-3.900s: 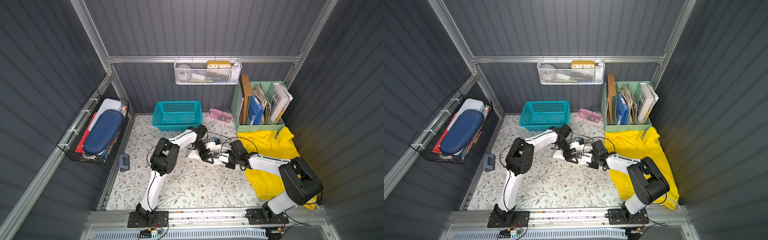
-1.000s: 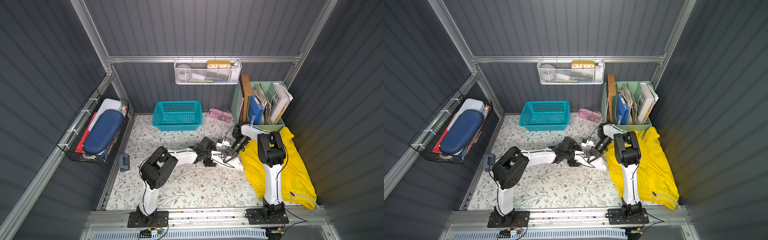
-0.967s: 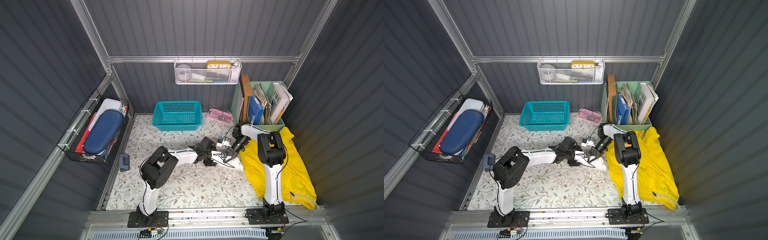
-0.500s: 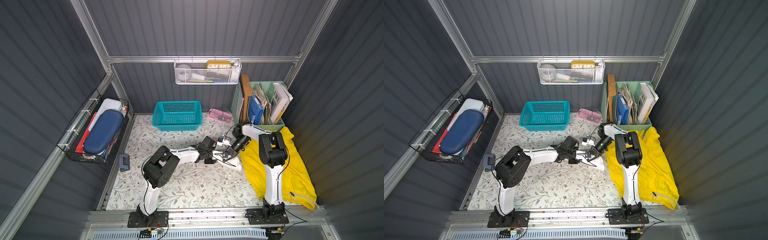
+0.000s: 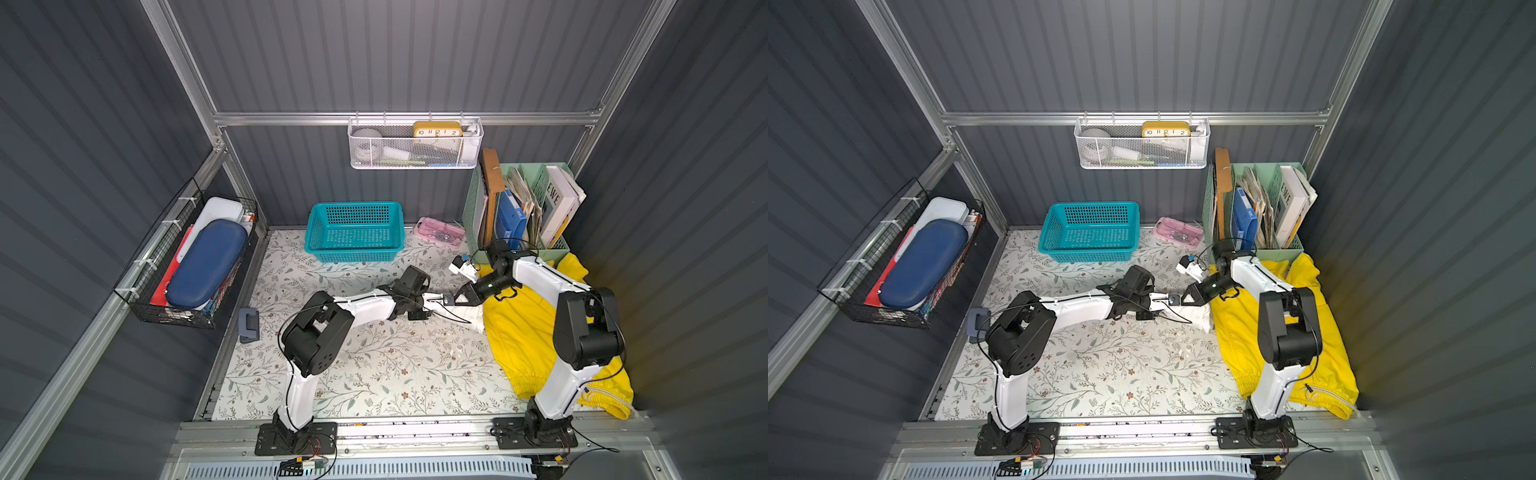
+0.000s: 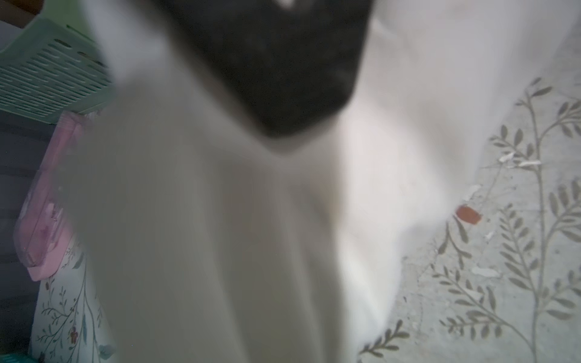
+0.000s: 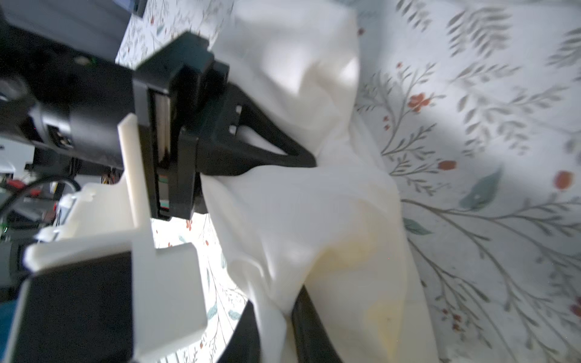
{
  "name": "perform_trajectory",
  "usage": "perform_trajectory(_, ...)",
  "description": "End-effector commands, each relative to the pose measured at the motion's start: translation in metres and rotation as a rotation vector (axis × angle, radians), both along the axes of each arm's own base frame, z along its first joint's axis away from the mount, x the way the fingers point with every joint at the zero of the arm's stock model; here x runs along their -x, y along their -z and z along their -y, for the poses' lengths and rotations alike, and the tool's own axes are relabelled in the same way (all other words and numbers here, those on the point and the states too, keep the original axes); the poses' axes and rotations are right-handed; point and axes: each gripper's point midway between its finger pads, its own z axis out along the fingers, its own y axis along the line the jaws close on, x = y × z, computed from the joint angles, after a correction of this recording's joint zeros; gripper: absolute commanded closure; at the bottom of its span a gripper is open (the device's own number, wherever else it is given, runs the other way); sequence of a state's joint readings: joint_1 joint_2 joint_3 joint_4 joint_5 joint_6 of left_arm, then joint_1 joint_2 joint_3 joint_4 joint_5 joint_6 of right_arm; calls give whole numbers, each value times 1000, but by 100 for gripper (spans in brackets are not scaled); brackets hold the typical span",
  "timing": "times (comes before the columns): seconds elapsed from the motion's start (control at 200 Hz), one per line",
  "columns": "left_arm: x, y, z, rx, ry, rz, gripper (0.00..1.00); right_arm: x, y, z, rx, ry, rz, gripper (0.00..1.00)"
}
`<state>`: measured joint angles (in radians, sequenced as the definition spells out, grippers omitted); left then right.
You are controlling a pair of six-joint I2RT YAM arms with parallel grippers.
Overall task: Roll up the shorts
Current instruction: Pick up the shorts from the center of the board.
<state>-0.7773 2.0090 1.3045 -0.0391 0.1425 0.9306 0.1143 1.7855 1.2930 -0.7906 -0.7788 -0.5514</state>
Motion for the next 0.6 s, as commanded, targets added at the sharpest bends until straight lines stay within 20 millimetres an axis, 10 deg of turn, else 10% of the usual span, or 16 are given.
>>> perform_trajectory(0.0, -7, -15, -20, -24, -61, -16, 100, -30, -17, 16, -23, 117, 118, 80)
perform_trajectory(0.27, -21, -35, -39, -22, -129, 7, 100, -39, -55, 27, -6, 212, 326, 73)
perform_trajectory(0.595, -90, -153, -62, 114, -245, 253, 100, -33, -88, 35, -7, 278, 516, 72)
